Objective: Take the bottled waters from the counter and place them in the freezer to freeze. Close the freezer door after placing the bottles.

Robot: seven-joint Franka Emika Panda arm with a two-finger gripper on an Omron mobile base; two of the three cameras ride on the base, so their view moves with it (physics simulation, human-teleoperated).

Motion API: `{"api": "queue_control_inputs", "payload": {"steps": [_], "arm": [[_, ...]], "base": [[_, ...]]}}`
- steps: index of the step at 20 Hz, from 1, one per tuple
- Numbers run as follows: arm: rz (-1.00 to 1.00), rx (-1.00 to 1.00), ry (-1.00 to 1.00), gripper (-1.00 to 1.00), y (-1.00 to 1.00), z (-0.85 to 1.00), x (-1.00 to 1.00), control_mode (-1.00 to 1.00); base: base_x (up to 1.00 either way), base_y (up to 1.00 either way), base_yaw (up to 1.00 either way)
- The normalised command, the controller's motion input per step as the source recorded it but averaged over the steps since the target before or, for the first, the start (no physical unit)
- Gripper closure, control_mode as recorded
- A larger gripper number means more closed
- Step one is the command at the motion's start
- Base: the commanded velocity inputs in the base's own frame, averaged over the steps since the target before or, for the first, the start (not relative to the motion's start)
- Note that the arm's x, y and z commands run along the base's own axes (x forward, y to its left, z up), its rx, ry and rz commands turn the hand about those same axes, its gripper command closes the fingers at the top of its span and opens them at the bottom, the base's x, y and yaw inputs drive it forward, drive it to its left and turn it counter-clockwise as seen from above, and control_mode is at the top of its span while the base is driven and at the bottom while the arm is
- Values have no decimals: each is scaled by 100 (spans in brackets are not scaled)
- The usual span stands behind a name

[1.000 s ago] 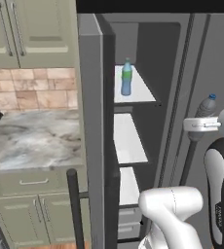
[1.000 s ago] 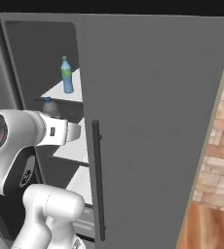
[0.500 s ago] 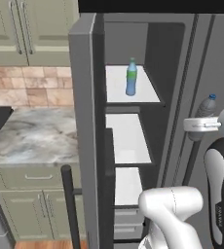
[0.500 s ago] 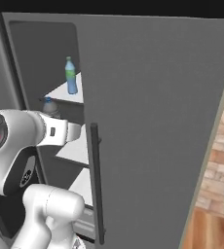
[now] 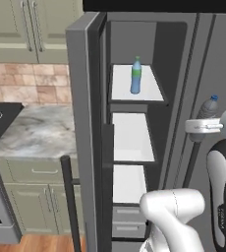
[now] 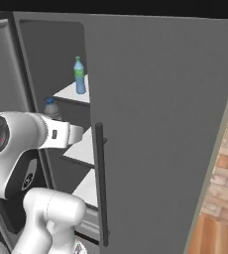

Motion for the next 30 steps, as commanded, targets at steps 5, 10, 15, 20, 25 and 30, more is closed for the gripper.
{"api": "queue_control_inputs", "payload": {"steps": [5,10,15,20,25,30], "arm": [[0,0,0,100,0,0,0,100],[0,0,0,100,0,0,0,100],[0,0,0,100,0,0,0,100],[0,0,0,100,0,0,0,100],[0,0,0,100,0,0,0,100],[0,0,-2,100,14,-9,1,-100]], "base": [[-39,13,0],[-46,29,2],[0,8,16],[20,1,22],[12,0,19],[1,12,3]]}}
